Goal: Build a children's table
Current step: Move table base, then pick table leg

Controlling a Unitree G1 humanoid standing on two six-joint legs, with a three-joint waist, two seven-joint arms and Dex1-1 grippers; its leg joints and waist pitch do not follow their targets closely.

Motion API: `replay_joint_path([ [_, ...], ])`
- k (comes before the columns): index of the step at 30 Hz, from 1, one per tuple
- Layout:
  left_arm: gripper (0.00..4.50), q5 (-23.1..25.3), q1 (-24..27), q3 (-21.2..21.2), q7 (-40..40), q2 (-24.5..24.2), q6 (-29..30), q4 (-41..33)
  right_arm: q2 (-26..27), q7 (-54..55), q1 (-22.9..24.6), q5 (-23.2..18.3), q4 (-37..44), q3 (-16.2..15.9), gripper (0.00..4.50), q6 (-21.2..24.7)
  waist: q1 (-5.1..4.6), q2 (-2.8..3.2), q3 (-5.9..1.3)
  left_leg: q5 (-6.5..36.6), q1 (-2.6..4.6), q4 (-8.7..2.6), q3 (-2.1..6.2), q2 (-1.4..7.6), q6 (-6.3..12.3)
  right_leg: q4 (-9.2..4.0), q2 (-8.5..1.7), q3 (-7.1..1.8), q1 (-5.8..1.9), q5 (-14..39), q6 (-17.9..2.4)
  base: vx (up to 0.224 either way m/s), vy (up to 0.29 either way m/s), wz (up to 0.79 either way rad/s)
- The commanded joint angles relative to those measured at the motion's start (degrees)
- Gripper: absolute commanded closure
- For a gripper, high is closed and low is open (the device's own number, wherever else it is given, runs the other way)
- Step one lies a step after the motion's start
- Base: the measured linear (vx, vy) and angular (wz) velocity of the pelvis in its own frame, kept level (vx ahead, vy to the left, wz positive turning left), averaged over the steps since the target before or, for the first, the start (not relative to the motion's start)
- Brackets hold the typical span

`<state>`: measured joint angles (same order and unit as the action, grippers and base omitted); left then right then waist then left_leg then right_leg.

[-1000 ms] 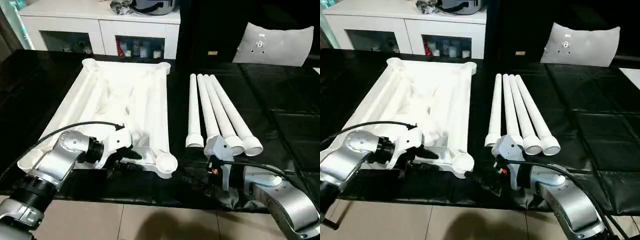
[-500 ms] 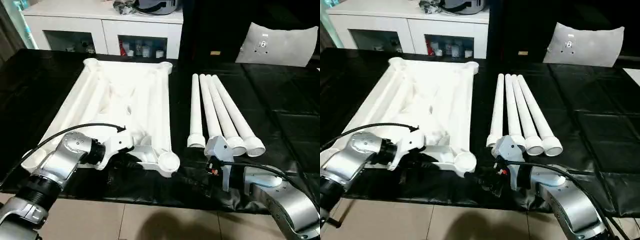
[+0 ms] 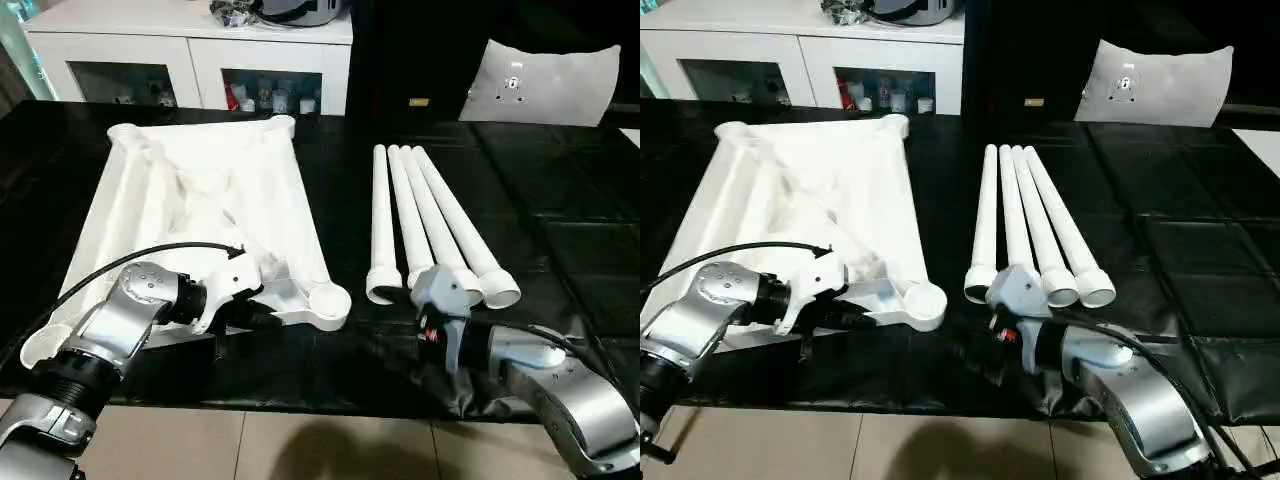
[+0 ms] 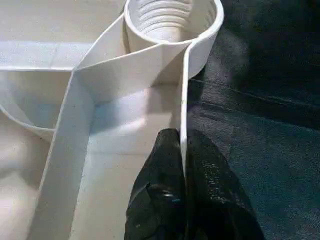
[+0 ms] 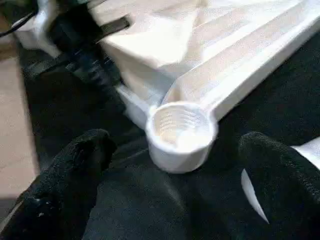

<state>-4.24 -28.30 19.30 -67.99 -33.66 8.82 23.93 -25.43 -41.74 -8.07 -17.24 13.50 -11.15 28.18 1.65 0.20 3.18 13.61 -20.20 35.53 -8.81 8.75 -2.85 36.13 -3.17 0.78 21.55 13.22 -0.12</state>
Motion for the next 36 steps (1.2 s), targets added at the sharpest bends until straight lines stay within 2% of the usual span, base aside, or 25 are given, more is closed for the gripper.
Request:
replay_joint_path([
  [1,4.48,-2.78,1.06,-3.33,0.34,-0.18,1.16,-1.05,1.46,2.40,-2.21,-0.75,-1.39,2.53,0.00,-0.31,0.23,0.23,-3.16,4.65,0.12,-4.99,1.13,3.96,0.87,-3.59,-5.06,-2.46,-2.52,-0.93,-16.77,0.000,0.000,0.00],
  [2,4.06,-3.57,1.41,-3.58,-0.41,-0.28,1.88,-1.97,1.93,2.58,-2.67,-1.56,-1.42,2.90,0.00,0.48,0.34,0.27,-3.22,3.86,0.14,-4.91,1.08,3.96,1.06,-3.44,-5.08,-2.54,-2.55,-1.79,-16.80,0.000,0.000,0.00],
  [4,3.95,-4.59,2.39,-3.89,-1.43,-0.79,2.70,-4.27,3.54,4.78,-4.13,-1.61,-1.92,3.51,0.00,1.23,0.40,0.21,-3.36,2.10,0.10,-4.81,1.00,3.90,1.42,-3.23,-4.93,-2.46,-2.56,-3.85,-16.80,0.000,0.000,0.00],
  [6,3.92,-4.90,2.82,-4.31,-1.28,-0.93,3.06,-5.14,5.05,6.96,-5.24,-1.28,-2.64,4.06,0.00,1.36,0.52,0.43,-3.55,0.09,0.26,-4.62,0.82,3.90,1.99,-2.94,-4.75,-2.35,-2.20,-7.03,-17.37,0.000,0.000,0.00],
  [8,3.76,-4.93,3.31,-4.89,-0.65,-1.11,2.72,-5.99,7.12,10.40,-6.81,0.27,-3.76,4.67,0.00,0.53,0.61,0.22,-3.53,-0.73,0.15,-4.64,0.75,3.79,2.24,-2.84,-4.66,-2.26,-2.24,-7.86,-17.39,0.000,0.000,0.00],
  [9,3.54,-5.63,4.02,-5.90,0.09,-1.27,3.32,-7.59,8.85,15.38,-8.98,3.38,-5.51,4.89,0.00,0.83,0.70,0.30,-3.53,-1.31,0.26,-4.68,0.77,3.88,1.75,-2.75,-4.69,-2.18,-2.09,-7.83,-17.25,0.000,0.000,0.00],
  [10,3.47,-6.63,5.00,-7.41,1.03,-1.41,4.41,-9.97,10.91,21.76,-12.00,7.02,-8.02,5.08,0.00,2.89,0.59,0.19,-3.49,-1.12,0.35,-4.82,0.67,3.73,1.09,-2.82,-4.58,-2.11,-1.99,-6.66,-17.04,0.000,0.000,0.00],
  [12,3.39,-7.36,5.75,-8.75,2.10,-1.31,5.87,-12.19,12.07,24.19,-13.88,7.50,-9.14,5.24,0.00,6.64,0.48,0.40,-3.34,-0.23,0.37,-4.94,0.66,3.61,-0.24,-2.82,-4.39,-2.13,-2.05,-4.84,-16.56,0.000,0.000,0.00],
  [14,3.15,-9.48,7.31,-11.83,5.35,-0.93,10.59,-17.94,14.59,26.24,-18.94,5.82,-13.19,6.01,0.00,13.32,0.42,0.43,-3.32,1.17,0.41,-4.95,0.61,3.62,-0.87,-2.89,-4.47,-2.23,-2.14,-3.87,-16.22,0.000,0.000,0.00],
  [15,3.09,-9.98,7.87,-12.44,6.31,-1.06,12.54,-20.00,15.57,27.82,-20.90,5.54,-15.43,6.92,0.00,15.03,0.30,0.43,-3.40,1.20,0.39,-4.90,0.71,3.58,-1.29,-2.76,-4.62,-2.29,-2.13,-3.60,-16.42,0.000,0.000,0.00],
  [16,3.04,-10.21,8.45,-12.87,7.14,-1.26,14.33,-21.86,16.06,29.27,-22.70,5.96,-17.50,7.35,0.00,16.72,0.53,0.41,-3.21,1.59,0.30,-4.98,0.58,3.54,-1.65,-3.06,-4.48,-2.32,-2.12,-2.39,-15.72,0.000,0.000,0.00],
  [21,2.61,-11.32,11.43,-13.89,9.60,-2.38,20.30,-29.97,18.61,34.19,-29.02,6.68,-26.24,10.00,0.00,20.80,0.62,0.69,-3.49,-0.35,0.34,-4.93,0.44,3.34,-3.05,-2.66,-4.09,-2.25,-2.16,-6.10,-14.54,0.000,0.000,0.00],
  [24,2.59,-13.05,12.99,-14.24,11.30,-2.69,25.59,-36.10,19.85,37.14,-32.66,7.92,-32.09,11.53,0.00,22.35,0.61,0.69,-3.61,-1.86,0.13,-4.88,0.43,3.16,-3.43,-2.41,-3.96,-2.16,-2.37,-8.73,-14.43,0.000,0.000,0.00],
  [27,2.59,-13.50,13.53,-13.98,12.51,-2.36,27.91,-38.41,19.95,38.30,-34.39,8.25,-36.00,11.85,0.00,22.86,0.68,0.71,-3.45,-0.32,0.16,-4.84,0.26,3.04,-3.95,-2.66,-3.86,-2.15,-2.27,-6.92,-14.26,0.000,0.000,0.00],
  [30,2.59,-12.93,14.18,-13.33,13.59,-2.10,29.21,-39.78,20.09,38.56,-36.26,8.14,-40.87,11.67,0.00,25.48,0.66,0.71,-3.47,0.00,0.14,-4.87,0.26,2.98,-4.01,-2.71,-3.76,-2.15,-2.38,-6.54,-13.85,0.000,0.000,0.00],
  [31,2.59,-12.89,14.30,-13.25,13.66,-2.08,29.29,-39.96,20.18,38.59,-36.37,8.07,-41.35,11.75,0.00,25.19,0.72,0.44,-3.58,-0.96,0.00,-4.79,0.25,2.97,-3.61,-2.65,-3.85,-2.19,-2.54,-7.24,-13.69,0.000,0.000,0.00],
  [32,2.59,-12.86,14.40,-13.17,13.75,-2.06,29.39,-40.14,20.28,38.60,-36.49,7.98,-41.80,11.87,0.00,24.96,0.66,0.46,-3.61,-1.18,0.00,-4.75,0.21,2.97,-3.49,-2.62,-3.84,-2.20,-2.48,-7.63,-13.72,0.000,0.000,0.00],
  [33,2.59,-12.77,14.68,-12.92,14.15,-2.04,29.79,-40.68,20.61,38.49,-37.13,7.66,-43.37,12.31,0.00,24.72,0.74,0.09,-3.62,-1.70,-0.11,-4.78,0.22,2.98,-3.05,-2.55,-3.86,-2.20,-2.62,-8.02,-13.70,0.000,0.000,0.00],
  [34,2.59,-13.00,14.89,-12.80,14.99,-2.05,31.10,-41.79,20.96,38.68,-38.45,7.85,-46.00,13.04,0.00,24.56,0.70,0.21,-3.69,-1.60,0.09,-4.75,0.20,3.06,-2.92,-2.53,-3.90,-2.13,-2.43,-7.79,-13.98,0.000,0.000,0.00],
  [35,2.59,-13.03,14.90,-12.77,15.13,-2.04,31.30,-41.95,21.00,38.74,-38.66,7.87,-46.43,13.21,0.00,24.51,0.65,-0.01,-3.57,-1.20,0.06,-4.83,0.16,3.06,-2.79,-2.65,-3.86,-2.12,-2.35,-7.12,-14.11,0.000,0.000,0.00],
  [36,2.59,-13.10,14.92,-12.76,15.24,-2.03,31.53,-42.13,21.04,38.68,-38.96,7.75,-47.02,13.46,0.00,24.60,0.73,0.09,-3.59,-1.11,0.00,-4.80,0.18,3.08,-2.79,-2.60,-3.92,-2.13,-2.45,-6.83,-14.21,0.000,0.000,0.00],
])
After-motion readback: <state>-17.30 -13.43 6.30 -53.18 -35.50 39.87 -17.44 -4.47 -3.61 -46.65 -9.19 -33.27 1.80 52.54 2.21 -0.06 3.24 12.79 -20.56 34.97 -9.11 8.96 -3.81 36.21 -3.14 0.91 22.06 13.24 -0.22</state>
